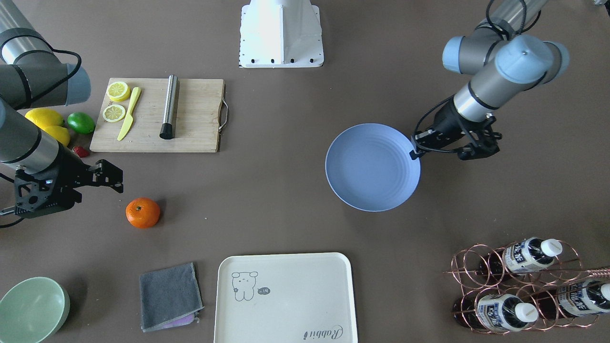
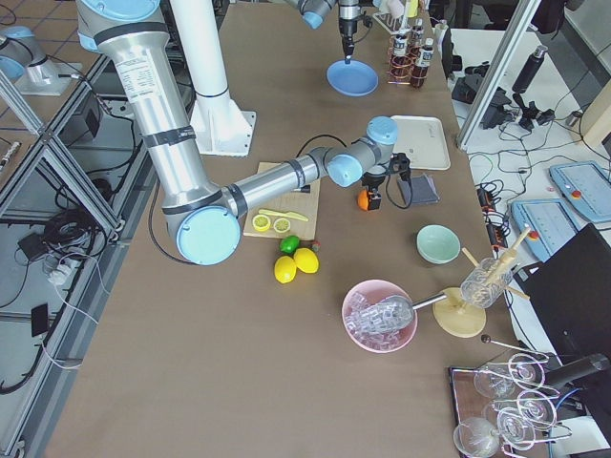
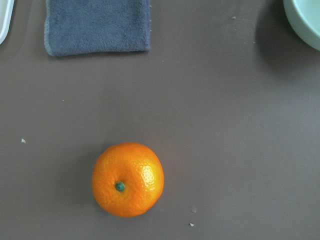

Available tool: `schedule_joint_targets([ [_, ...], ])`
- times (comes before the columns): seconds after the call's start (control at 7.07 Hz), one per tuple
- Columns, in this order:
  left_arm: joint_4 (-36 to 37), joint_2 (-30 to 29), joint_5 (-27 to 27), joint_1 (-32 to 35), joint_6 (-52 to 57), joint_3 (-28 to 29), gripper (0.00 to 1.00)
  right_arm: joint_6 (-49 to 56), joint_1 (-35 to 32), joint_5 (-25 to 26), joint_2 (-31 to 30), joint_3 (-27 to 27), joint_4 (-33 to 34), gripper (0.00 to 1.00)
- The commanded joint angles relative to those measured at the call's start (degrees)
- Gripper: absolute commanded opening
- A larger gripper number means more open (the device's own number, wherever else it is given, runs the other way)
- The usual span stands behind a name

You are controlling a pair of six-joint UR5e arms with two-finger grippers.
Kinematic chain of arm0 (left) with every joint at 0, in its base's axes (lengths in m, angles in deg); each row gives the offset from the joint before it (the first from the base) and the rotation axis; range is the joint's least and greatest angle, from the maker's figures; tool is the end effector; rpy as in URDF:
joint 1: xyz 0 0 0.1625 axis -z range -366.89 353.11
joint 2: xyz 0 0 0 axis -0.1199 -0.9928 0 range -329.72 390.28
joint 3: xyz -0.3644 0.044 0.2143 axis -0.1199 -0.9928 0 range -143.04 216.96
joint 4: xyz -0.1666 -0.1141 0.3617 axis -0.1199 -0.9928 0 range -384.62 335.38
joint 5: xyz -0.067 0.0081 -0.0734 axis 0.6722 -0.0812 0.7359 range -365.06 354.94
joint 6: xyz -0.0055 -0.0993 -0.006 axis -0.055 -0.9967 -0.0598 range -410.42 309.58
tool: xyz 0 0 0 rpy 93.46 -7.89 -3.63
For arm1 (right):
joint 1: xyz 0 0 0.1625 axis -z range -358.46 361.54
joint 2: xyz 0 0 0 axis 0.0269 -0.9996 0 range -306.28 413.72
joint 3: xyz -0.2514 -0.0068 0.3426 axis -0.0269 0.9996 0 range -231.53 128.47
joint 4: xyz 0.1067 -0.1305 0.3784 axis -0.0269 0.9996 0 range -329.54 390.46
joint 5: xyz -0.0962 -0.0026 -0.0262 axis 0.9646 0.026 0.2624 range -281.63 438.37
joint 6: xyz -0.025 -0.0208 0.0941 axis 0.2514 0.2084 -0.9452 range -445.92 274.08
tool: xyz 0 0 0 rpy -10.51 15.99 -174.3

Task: Pick orange to plate
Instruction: 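Carry the blue plate inward with the left gripper while the right reaches for the orange, then close the right gripper on the orange while the left sets the plate down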

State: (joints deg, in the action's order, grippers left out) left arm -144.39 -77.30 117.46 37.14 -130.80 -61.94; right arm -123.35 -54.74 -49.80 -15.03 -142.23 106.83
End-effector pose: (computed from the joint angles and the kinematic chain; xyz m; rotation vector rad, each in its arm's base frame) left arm 0.3794 -0.4776 0.3565 -0.0342 1.0863 -0.2622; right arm -0.2980 -0.5759 0.4176 0.1110 -0.8709 -0.1463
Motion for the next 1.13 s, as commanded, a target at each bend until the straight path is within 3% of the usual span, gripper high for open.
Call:
schedule_joint_targets([
  [0.0, 0.1, -6.3, -11.2, -12.0, -7.4, 2.6, 0.00, -1.4, 2.5, 2.8, 3.5, 3.7, -0.1, 0.98],
  [0.28, 0.0, -12.0, -14.8, -16.1, -11.8, 6.3, 0.00, -1.8, 4.0, 5.0, 4.8, 5.8, 0.0, 0.98],
  [0.71, -0.2, -13.1, -17.3, -19.2, -13.3, 6.6, 0.00, -2.6, 5.0, 5.5, 5.8, 9.8, -3.5, 0.98],
  [0.85, -0.2, -13.1, -17.3, -19.2, -13.1, 6.7, 0.36, -2.9, 5.4, 5.5, 5.9, 10.3, -4.1, 0.97],
  [0.99, -0.2, -13.0, -17.3, -19.2, -13.0, 6.6, 0.80, -3.0, 5.7, 5.6, 5.9, 10.4, -4.2, 0.87],
])
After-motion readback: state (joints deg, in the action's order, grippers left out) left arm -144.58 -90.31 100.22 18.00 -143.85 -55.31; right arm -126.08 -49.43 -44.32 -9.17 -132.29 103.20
